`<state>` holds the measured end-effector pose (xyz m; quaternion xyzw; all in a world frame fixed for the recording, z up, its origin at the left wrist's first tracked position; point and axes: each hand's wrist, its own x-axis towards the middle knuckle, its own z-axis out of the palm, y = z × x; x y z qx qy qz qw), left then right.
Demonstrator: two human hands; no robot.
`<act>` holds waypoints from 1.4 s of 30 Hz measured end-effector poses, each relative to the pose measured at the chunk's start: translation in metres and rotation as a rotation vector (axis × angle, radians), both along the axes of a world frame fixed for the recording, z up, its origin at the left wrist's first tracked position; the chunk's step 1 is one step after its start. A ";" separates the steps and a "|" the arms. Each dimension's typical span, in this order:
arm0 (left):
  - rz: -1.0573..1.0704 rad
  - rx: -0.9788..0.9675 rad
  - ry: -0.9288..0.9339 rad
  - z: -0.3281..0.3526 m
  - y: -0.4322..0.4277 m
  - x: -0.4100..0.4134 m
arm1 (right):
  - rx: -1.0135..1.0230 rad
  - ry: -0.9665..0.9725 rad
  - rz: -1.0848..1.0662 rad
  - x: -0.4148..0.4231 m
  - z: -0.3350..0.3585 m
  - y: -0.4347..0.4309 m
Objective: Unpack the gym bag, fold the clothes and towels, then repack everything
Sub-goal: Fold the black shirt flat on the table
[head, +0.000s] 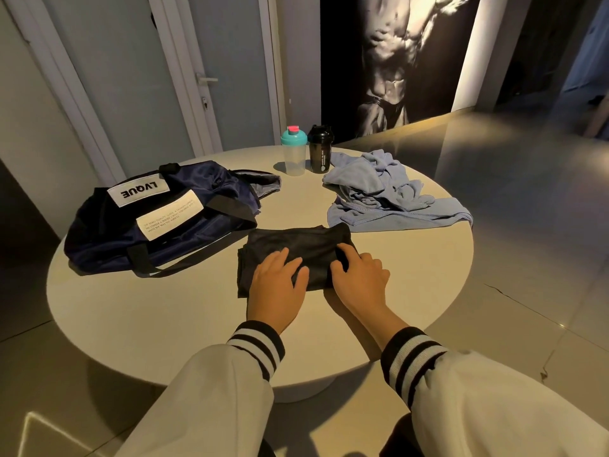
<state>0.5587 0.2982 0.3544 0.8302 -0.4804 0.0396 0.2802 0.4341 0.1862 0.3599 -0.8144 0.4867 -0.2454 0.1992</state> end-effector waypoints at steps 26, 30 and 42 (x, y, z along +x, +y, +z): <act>0.191 -0.360 0.701 0.021 0.021 0.003 | 0.057 -0.381 0.646 0.038 0.061 0.046; 0.135 -0.306 0.653 0.016 0.018 0.009 | -0.029 -0.359 0.362 0.029 0.047 0.038; 0.105 -0.320 0.784 0.024 0.016 0.007 | -0.084 -0.079 0.741 0.013 0.011 0.022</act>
